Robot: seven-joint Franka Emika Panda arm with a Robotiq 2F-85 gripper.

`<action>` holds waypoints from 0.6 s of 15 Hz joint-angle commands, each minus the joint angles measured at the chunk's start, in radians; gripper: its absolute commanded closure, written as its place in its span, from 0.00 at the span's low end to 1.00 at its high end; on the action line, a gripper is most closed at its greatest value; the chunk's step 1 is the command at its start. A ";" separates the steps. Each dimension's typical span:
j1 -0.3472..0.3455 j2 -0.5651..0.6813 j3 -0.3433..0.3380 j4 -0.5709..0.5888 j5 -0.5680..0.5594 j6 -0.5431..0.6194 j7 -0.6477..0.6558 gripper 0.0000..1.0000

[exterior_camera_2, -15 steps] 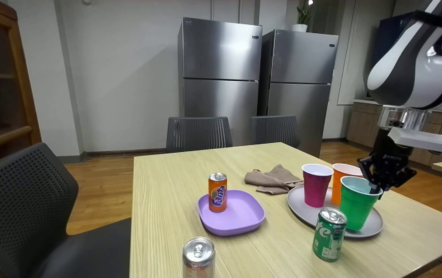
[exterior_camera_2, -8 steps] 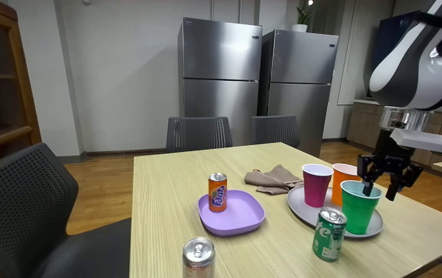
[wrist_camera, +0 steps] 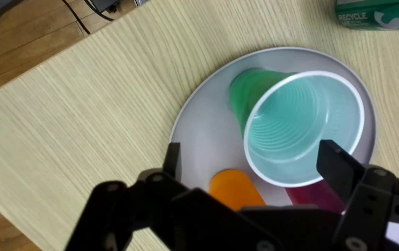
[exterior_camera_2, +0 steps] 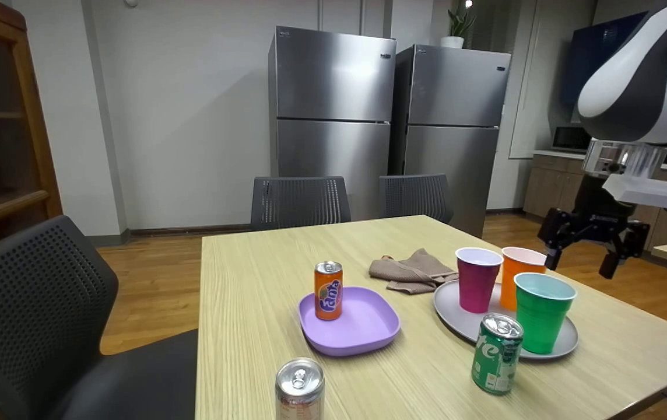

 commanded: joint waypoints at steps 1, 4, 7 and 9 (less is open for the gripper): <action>-0.017 -0.137 0.025 -0.037 -0.069 -0.072 0.041 0.00; 0.002 -0.173 0.054 -0.003 -0.081 -0.140 0.051 0.00; 0.037 -0.225 0.105 0.003 -0.068 -0.212 0.070 0.00; 0.071 -0.292 0.144 -0.041 -0.057 -0.250 0.092 0.00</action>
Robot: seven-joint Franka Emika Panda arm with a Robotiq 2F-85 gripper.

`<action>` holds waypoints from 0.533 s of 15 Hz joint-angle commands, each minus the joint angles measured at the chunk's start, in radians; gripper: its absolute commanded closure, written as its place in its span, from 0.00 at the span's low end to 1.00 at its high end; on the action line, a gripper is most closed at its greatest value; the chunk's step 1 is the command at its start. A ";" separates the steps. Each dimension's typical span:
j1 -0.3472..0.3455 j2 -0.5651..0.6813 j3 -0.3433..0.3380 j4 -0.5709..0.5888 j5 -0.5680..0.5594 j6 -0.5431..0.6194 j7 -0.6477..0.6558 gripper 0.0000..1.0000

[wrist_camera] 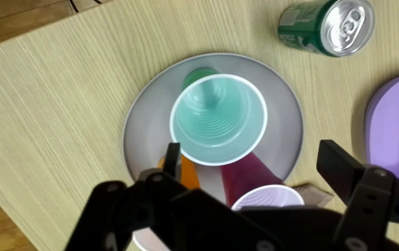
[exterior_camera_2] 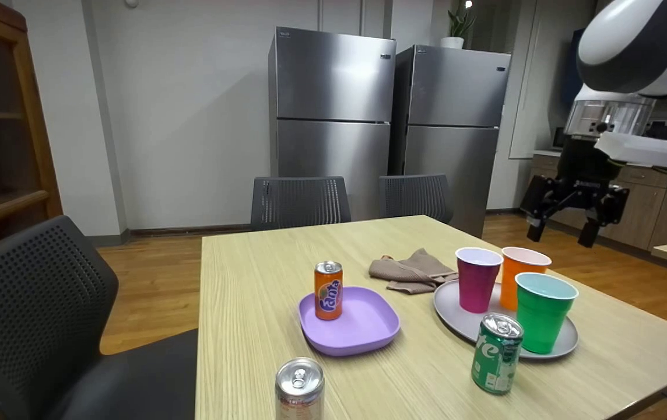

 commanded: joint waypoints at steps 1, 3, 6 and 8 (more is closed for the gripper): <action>0.058 -0.116 0.076 -0.035 0.005 -0.108 0.075 0.00; 0.105 -0.105 0.118 -0.004 0.017 -0.159 0.109 0.00; 0.173 -0.085 0.177 -0.003 0.036 -0.193 0.161 0.00; 0.208 -0.062 0.206 -0.004 0.048 -0.203 0.186 0.00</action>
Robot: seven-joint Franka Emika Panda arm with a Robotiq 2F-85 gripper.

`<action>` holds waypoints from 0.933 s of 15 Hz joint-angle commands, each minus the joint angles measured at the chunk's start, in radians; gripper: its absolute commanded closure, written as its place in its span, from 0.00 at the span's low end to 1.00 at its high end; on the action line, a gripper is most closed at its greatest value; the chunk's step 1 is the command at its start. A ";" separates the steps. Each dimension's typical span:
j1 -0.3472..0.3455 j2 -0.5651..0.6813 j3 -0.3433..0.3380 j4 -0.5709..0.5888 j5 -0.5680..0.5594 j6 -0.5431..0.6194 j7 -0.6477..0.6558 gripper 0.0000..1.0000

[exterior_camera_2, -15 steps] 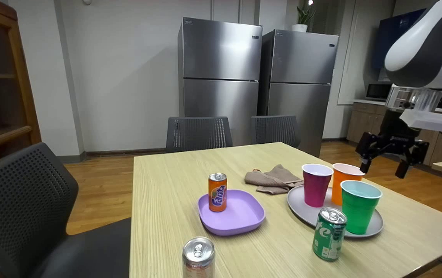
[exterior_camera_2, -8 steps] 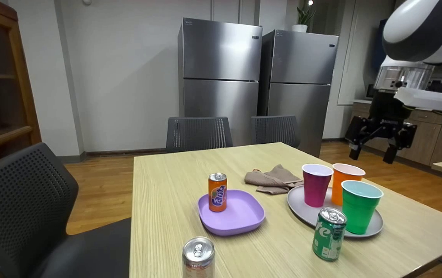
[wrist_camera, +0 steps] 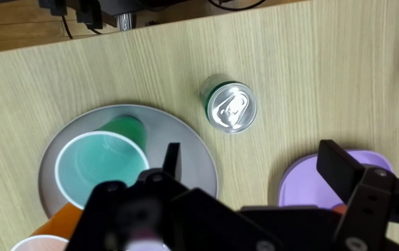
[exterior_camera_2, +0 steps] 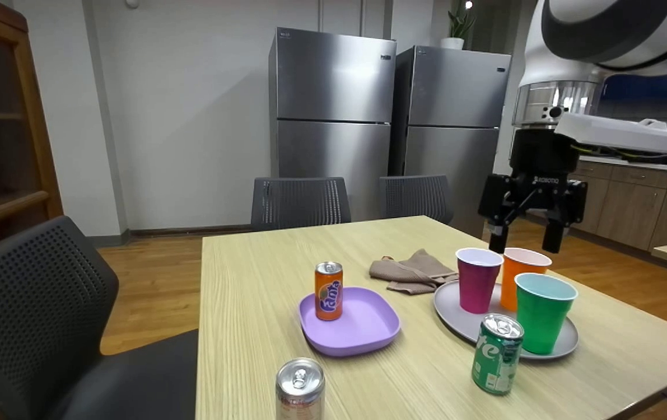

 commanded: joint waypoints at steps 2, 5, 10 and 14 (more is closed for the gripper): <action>0.059 0.027 0.069 0.001 0.032 -0.046 0.068 0.00; 0.073 0.056 0.092 0.000 0.024 -0.034 0.090 0.00; 0.058 0.099 0.092 0.000 0.002 -0.005 0.098 0.00; 0.041 0.137 0.083 0.000 -0.016 0.019 0.102 0.00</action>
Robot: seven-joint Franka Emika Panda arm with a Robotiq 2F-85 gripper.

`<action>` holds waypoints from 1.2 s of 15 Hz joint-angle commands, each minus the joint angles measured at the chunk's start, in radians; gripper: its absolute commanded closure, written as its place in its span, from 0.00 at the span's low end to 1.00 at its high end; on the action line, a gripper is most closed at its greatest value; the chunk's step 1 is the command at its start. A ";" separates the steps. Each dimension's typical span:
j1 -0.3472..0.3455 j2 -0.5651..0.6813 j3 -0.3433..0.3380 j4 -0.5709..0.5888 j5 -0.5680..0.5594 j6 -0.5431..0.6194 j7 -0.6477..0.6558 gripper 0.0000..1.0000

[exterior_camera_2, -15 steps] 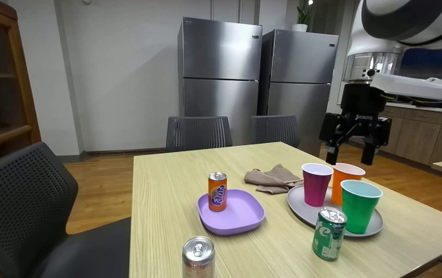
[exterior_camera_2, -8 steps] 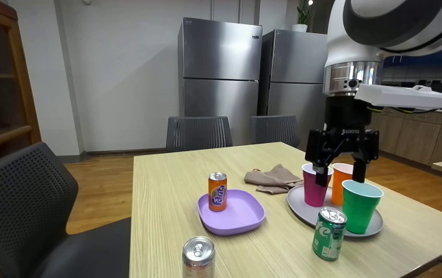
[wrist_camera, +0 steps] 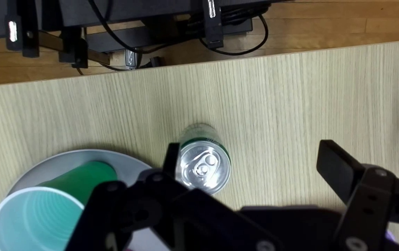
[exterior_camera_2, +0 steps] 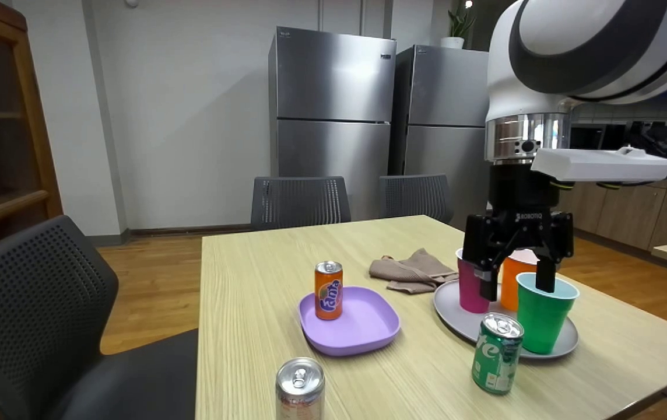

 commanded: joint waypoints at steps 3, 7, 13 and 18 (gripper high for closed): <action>-0.039 0.076 -0.006 0.000 -0.037 0.085 0.026 0.00; -0.043 0.168 -0.019 0.000 -0.029 0.204 0.005 0.00; -0.045 0.300 -0.041 -0.001 -0.034 0.359 0.008 0.00; -0.044 0.356 -0.069 0.000 -0.044 0.410 0.003 0.00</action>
